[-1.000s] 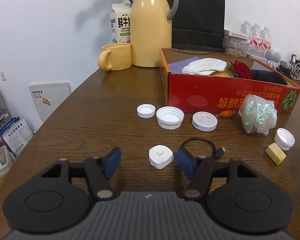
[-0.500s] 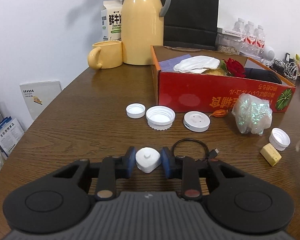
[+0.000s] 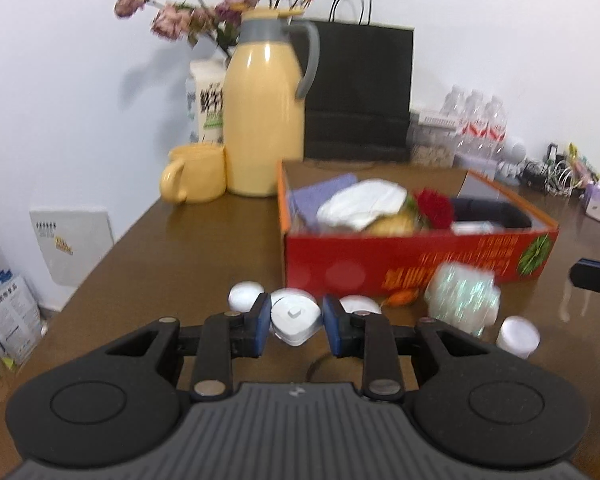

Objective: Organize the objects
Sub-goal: 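Close the left tool on the white square cap, then carry the clear piece and square cap into the box while opening both tools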

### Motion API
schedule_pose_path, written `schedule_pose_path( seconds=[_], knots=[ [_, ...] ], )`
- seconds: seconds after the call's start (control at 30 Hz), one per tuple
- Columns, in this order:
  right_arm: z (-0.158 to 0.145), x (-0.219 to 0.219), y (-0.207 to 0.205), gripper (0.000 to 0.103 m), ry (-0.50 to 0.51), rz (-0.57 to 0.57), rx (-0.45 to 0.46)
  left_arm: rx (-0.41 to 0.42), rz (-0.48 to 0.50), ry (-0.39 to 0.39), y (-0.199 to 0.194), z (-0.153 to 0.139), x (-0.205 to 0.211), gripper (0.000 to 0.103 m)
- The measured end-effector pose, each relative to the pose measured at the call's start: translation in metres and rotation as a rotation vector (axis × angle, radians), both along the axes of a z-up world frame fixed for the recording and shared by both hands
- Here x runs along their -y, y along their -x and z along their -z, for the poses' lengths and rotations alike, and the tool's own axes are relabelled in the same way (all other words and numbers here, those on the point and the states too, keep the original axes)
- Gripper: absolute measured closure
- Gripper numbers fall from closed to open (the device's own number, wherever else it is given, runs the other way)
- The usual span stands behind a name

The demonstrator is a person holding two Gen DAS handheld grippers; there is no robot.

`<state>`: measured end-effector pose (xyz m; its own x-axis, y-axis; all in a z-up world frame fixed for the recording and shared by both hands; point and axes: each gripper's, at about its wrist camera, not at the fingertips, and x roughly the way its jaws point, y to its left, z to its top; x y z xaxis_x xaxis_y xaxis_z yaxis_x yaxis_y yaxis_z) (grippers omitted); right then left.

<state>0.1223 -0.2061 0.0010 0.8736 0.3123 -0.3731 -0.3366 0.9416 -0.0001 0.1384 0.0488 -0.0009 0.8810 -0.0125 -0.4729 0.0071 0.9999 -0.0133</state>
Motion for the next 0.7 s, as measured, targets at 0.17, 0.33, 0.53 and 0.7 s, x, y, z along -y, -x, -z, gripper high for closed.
schedule_pose_path(
  seconds=[0.17,0.33,0.53,0.7],
  knots=[
    [-0.016,-0.006,-0.018,0.097,0.003,-0.001,0.042,0.056,0.028,-0.006,-0.015,-0.021,0.014,0.074],
    [-0.031,-0.014,-0.045,0.097,-0.002,-0.001,0.083,0.104,0.048,0.001,-0.035,-0.037,0.031,0.074],
    [-0.043,-0.023,-0.084,0.097,-0.009,0.008,0.107,0.138,0.05,0.047,-0.068,-0.049,0.045,0.074],
    [-0.043,-0.035,-0.115,0.097,0.011,0.004,0.098,0.139,0.043,0.049,-0.099,-0.049,0.055,0.074]
  ],
)
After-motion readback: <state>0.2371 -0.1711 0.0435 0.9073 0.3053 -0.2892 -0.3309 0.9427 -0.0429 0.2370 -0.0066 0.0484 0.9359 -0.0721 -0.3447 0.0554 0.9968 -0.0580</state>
